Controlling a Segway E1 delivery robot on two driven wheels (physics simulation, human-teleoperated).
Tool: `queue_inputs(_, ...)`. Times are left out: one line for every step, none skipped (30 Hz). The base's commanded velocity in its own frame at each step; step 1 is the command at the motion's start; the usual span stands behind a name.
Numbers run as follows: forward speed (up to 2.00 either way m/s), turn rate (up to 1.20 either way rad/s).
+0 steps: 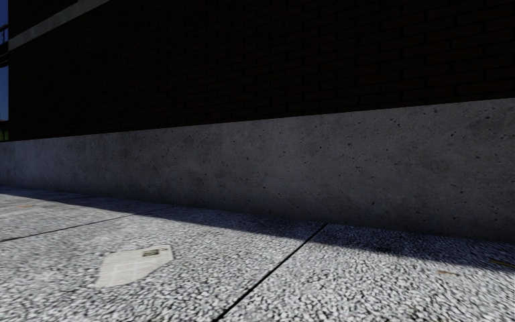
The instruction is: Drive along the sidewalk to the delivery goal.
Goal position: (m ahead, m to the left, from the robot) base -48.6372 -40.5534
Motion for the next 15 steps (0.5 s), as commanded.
queue_inputs(0.0,0.0)
queue_inputs(0.0,0.0)
queue_inputs(0.0,0.0)
queue_inputs(0.0,0.0)
queue_inputs(0.0,0.0)
queue_inputs(0.0,0.0)
queue_inputs(0.0,0.0)
queue_inputs(0.0,0.0)
queue_inputs(0.0,0.0)
queue_inputs(0.0,0.0)
queue_inputs(0.0,0.0)
queue_inputs(0.0,0.0)
queue_inputs(0.0,0.0)
queue_inputs(0.0,0.0)
queue_inputs(0.0,0.0)
